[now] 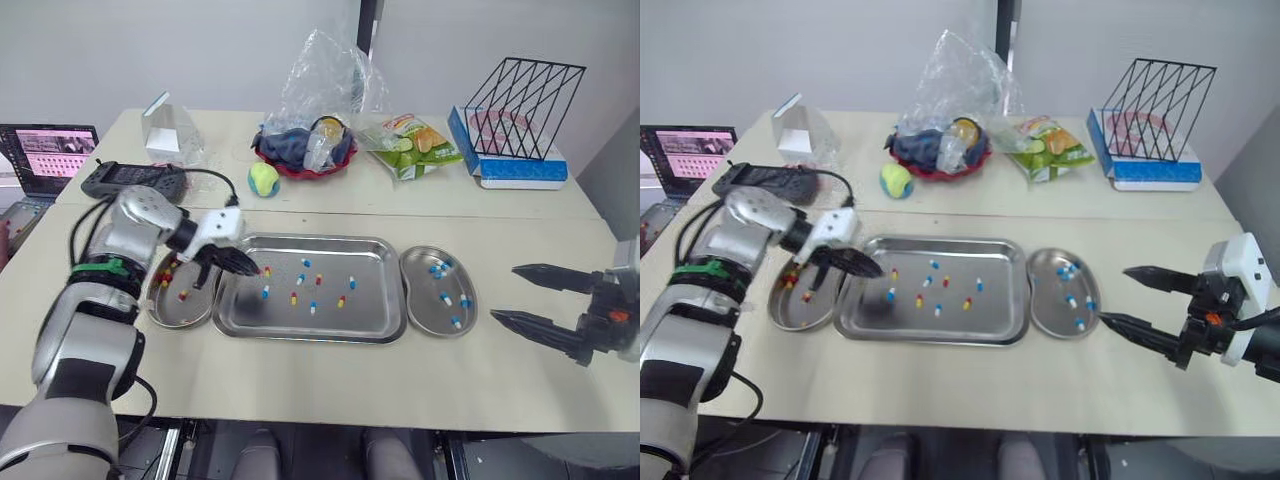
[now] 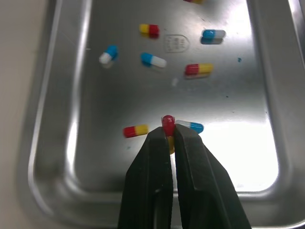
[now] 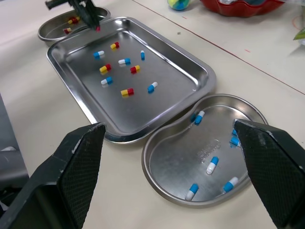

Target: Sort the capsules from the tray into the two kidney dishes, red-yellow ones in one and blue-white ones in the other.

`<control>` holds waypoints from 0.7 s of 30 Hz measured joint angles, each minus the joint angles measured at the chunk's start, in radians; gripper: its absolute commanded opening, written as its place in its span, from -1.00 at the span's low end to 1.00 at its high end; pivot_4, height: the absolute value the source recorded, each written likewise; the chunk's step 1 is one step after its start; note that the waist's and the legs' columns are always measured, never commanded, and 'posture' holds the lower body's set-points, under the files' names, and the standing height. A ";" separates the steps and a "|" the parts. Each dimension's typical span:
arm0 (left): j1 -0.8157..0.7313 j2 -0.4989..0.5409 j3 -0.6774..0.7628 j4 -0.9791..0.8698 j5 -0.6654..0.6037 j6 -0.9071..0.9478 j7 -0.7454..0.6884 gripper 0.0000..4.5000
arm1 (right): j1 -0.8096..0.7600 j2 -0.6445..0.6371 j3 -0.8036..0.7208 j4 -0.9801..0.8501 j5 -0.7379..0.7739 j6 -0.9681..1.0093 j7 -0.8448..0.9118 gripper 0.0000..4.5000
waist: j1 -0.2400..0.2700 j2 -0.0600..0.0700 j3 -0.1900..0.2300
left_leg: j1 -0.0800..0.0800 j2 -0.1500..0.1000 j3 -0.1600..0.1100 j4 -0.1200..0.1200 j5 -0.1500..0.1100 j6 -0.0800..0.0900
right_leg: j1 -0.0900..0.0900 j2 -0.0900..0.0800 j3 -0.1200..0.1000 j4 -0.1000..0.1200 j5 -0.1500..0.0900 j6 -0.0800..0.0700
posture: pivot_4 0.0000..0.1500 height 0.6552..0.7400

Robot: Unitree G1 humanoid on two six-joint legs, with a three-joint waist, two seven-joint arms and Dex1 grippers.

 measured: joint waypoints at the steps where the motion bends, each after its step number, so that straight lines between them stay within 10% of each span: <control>1: 0.007 0.053 -0.002 -0.022 -0.008 0.006 0.000 -0.99 | -0.018 -0.002 0.020 0.002 0.014 0.003 0.010 1.00 | -0.009 0.000 0.000 | 0.000 0.000 0.000 -0.001 0.000 0.000 | 0.000 0.000 0.000 0.000 0.000 0.000 | 1.00 0.95; 15: 0.260 0.285 0.025 -0.120 0.001 0.072 0.006 -0.99 | -0.157 -0.050 0.165 0.108 0.034 -0.018 0.104 1.00 | 0.007 0.000 0.000 | 0.004 0.000 0.000 0.000 0.000 0.000 | 0.005 0.000 0.000 0.000 -0.001 0.001 | 1.00 0.95; 21: 0.289 0.260 0.080 -0.150 0.019 0.045 0.074 -0.11 | -0.210 -0.058 0.219 0.145 0.001 -0.057 0.123 1.00 | 0.016 -0.001 0.000 | 0.002 0.000 0.000 0.000 0.000 0.000 | 0.005 0.000 0.000 -0.001 -0.001 0.001 | 1.00 0.95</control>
